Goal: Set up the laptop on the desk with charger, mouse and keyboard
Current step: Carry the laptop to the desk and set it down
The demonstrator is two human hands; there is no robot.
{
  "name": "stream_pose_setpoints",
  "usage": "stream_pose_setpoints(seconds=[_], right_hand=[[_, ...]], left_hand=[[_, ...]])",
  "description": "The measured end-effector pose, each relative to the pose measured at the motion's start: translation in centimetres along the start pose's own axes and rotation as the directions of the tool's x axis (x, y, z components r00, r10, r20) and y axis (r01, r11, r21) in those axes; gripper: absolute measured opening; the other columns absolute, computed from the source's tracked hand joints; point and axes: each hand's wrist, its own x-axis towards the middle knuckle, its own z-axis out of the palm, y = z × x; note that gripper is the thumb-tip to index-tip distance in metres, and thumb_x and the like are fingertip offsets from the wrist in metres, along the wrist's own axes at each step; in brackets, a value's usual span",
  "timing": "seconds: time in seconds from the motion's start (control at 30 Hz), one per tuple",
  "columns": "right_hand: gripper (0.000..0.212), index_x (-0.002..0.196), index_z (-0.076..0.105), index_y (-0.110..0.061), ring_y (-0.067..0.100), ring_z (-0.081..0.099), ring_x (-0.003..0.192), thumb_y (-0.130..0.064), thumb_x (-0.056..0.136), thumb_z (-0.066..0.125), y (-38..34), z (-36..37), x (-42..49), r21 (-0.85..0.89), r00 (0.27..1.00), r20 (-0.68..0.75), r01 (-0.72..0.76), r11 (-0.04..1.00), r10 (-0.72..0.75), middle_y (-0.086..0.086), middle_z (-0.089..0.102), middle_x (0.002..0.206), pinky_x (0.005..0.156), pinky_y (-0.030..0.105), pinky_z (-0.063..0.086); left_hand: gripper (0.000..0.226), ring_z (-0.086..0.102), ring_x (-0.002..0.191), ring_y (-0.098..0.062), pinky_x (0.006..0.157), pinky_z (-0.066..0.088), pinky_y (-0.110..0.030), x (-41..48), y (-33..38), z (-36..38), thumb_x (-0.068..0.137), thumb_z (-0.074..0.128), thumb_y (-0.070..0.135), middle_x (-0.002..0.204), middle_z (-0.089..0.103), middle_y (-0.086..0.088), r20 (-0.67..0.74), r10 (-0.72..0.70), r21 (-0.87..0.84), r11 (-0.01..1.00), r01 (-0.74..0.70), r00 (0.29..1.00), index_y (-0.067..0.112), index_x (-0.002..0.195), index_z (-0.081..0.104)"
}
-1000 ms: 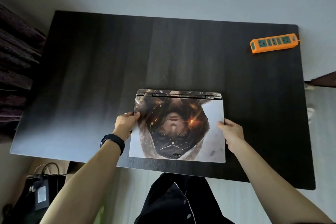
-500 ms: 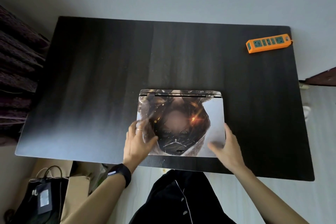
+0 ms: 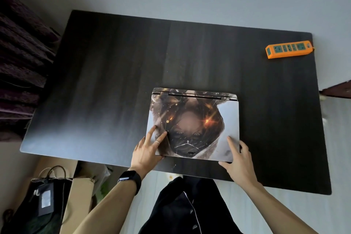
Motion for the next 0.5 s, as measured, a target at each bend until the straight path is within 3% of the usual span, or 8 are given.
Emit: stream_pose_setpoints(seconds=[0.13, 0.27, 0.5], right_hand=[[0.105, 0.156, 0.024, -0.034, 0.03, 0.043, 0.137, -0.038, 0.073, 0.087, -1.8, -0.6, 2.2, -0.016, 0.999, -0.027, 0.021, 1.0, -0.021, 0.01, 0.027, 0.157, 0.107, 0.038, 0.046], [0.103, 0.157, 0.023, -0.034, 0.03, 0.04, 0.139, -0.039, 0.075, 0.085, -3.9, -1.6, 5.1, -0.009, 0.997, -0.057, 0.049, 0.999, -0.05, 0.01, 0.025, 0.157, 0.108, 0.037, 0.045], [0.104, 0.157, 0.02, -0.036, 0.031, 0.041, 0.138, -0.043, 0.076, 0.084, -5.3, -3.1, 9.4, -0.024, 0.995, -0.061, 0.076, 0.997, -0.077, 0.011, 0.025, 0.156, 0.107, 0.04, 0.045]], left_hand=[[0.095, 0.054, 0.119, -0.029, 0.095, 0.053, -0.048, 2.2, -0.2, -1.8, 0.075, 0.08, 0.046, 0.164, 0.004, 0.009, 0.022, -0.049, -0.004, 0.999, 0.049, 0.999, 0.05, 0.15, 0.023], [0.095, 0.059, 0.107, -0.028, 0.085, 0.057, -0.047, 5.5, -0.2, -4.1, 0.077, 0.079, 0.044, 0.163, -0.002, 0.014, 0.021, -0.097, 0.043, 0.994, 0.096, 0.995, 0.053, 0.15, 0.018], [0.099, 0.053, 0.108, -0.031, 0.081, 0.058, -0.048, 9.7, 0.1, -5.8, 0.078, 0.081, 0.035, 0.162, -0.006, 0.017, 0.03, -0.156, 0.002, 0.988, 0.156, 0.987, 0.056, 0.149, 0.015]])
